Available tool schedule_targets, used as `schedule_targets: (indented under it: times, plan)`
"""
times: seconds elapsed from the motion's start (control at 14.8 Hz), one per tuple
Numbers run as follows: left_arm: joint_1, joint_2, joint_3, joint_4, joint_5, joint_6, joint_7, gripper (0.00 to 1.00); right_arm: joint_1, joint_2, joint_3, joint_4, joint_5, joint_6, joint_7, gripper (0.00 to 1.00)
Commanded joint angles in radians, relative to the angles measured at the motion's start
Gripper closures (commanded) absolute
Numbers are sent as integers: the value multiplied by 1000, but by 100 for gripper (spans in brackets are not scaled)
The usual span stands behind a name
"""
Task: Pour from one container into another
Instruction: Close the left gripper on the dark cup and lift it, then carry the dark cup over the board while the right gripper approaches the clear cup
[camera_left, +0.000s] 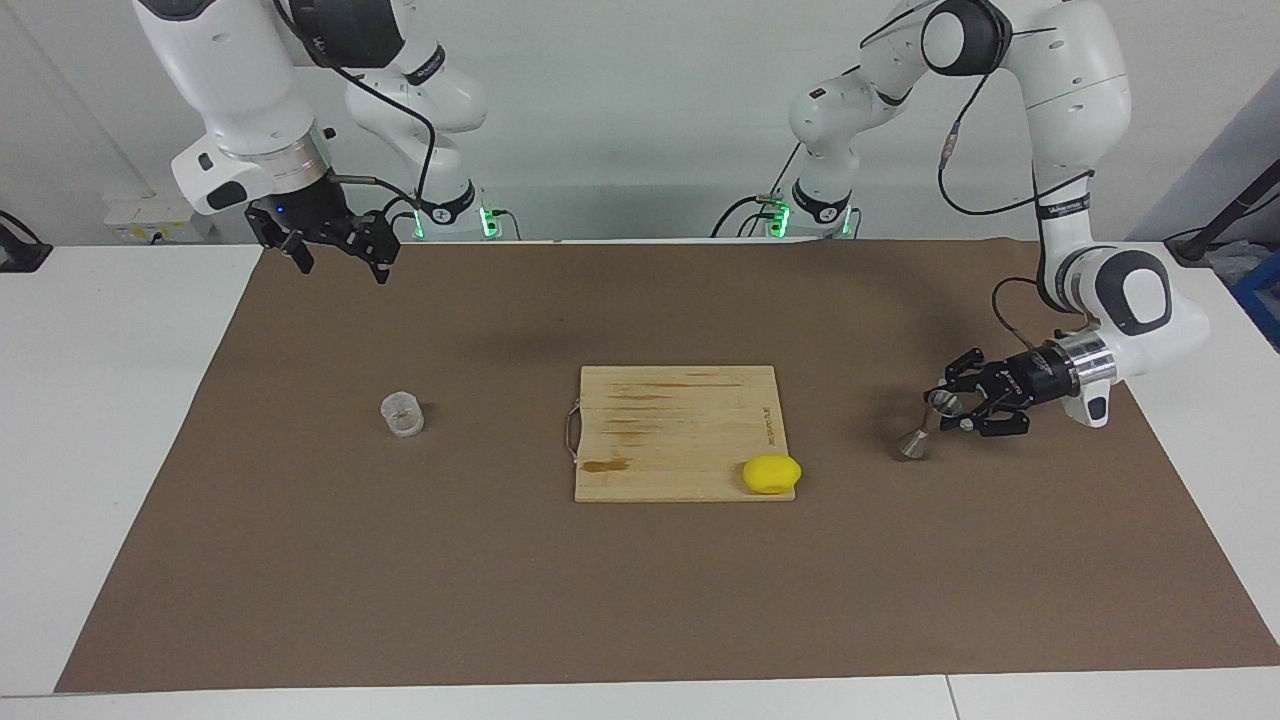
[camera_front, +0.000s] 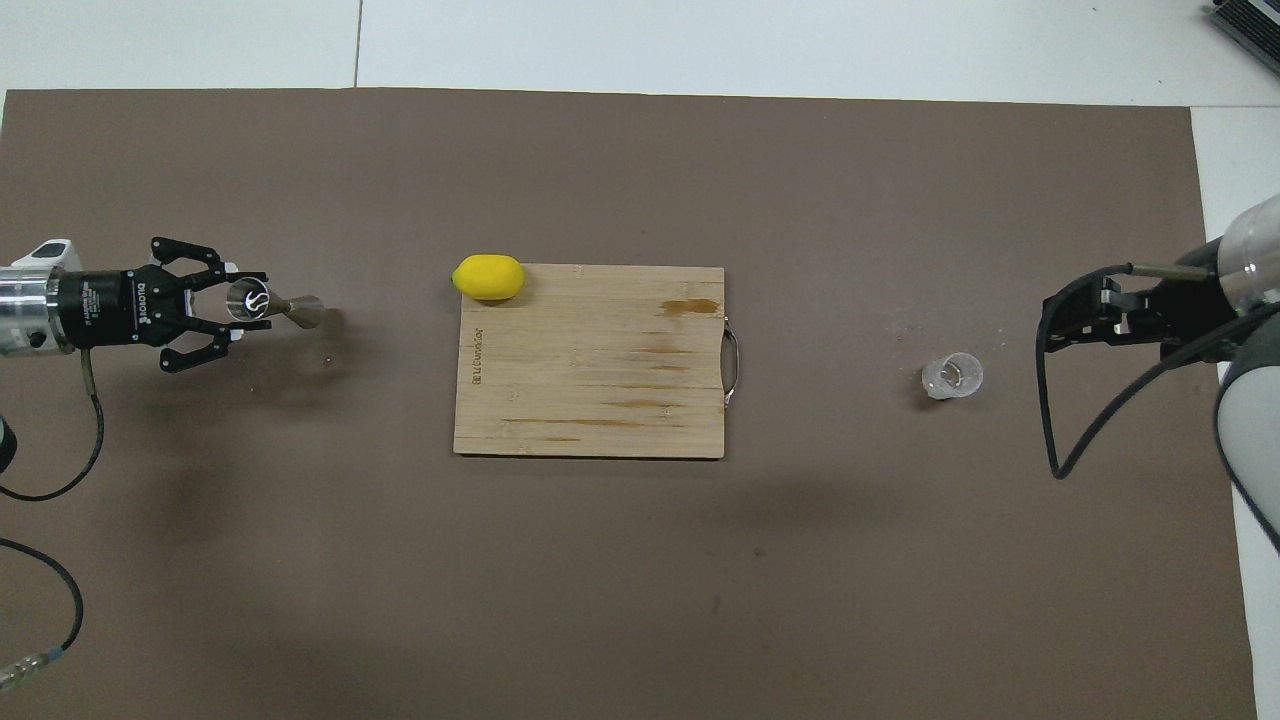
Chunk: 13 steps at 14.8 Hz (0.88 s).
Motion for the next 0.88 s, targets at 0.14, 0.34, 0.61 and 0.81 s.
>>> schedule_targets:
  times: [0.14,0.34,0.61,0.81]
  plan:
    - [-85,-74,12,-21,-19,-16,-76,100,-12,-22,6,-28,8,23,10,0]
    - [-132,-124,10,-39,-22,-22,-136,100,-12,-24,6,-28,8,23,10,0]
    - [-242,-213,10,-94,-63,37,-212,100,-14,-24,6,-30,8,17,6,0]
    - [-341,-259,10,-169,-164,161,-214,100,-14,-24,6,-35,8,38,52,10]
